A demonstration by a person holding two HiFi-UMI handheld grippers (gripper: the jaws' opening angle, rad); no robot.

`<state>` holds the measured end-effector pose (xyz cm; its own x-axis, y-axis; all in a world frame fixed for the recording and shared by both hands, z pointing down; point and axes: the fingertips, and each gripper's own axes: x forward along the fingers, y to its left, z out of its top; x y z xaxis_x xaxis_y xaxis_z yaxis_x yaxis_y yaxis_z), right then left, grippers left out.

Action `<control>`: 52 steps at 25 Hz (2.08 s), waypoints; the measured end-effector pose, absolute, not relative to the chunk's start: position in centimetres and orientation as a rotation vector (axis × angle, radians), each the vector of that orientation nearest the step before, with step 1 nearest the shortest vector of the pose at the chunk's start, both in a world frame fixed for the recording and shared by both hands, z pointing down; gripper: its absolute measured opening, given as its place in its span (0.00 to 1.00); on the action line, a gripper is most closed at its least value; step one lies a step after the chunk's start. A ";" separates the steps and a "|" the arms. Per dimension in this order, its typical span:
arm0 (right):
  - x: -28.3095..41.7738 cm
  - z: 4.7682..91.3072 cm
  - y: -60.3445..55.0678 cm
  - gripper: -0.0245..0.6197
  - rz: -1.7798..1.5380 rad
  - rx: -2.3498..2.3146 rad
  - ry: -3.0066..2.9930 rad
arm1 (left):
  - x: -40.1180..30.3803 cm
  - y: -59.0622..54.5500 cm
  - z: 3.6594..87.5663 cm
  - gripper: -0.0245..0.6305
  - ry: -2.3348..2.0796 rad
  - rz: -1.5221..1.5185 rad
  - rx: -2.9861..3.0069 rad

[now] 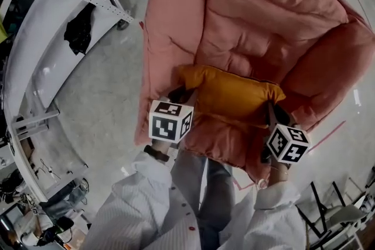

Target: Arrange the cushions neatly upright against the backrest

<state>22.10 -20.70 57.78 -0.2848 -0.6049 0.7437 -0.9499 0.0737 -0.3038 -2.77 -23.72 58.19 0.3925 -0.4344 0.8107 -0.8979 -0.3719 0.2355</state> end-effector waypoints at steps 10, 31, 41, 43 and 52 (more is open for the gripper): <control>24.6 59.7 -21.7 0.11 1.179 1.663 -1.848 | 0.2 -27.9 59.5 0.21 -1.027 0.942 2.049; 25.4 63.4 -22.8 0.15 1.087 1.597 -1.781 | 0.3 -28.5 64.4 0.31 -0.990 0.964 2.009; 26.4 60.8 -20.9 0.20 1.072 1.621 -1.767 | -0.3 -26.6 62.0 0.38 -1.091 0.895 1.944; 26.4 60.9 -20.7 0.20 1.063 1.619 -1.765 | -0.5 -26.4 61.9 0.38 -1.123 0.885 1.946; 24.6 58.1 -20.2 0.20 1.020 1.588 -1.844 | -0.5 -25.7 58.3 0.38 -1.169 0.807 1.993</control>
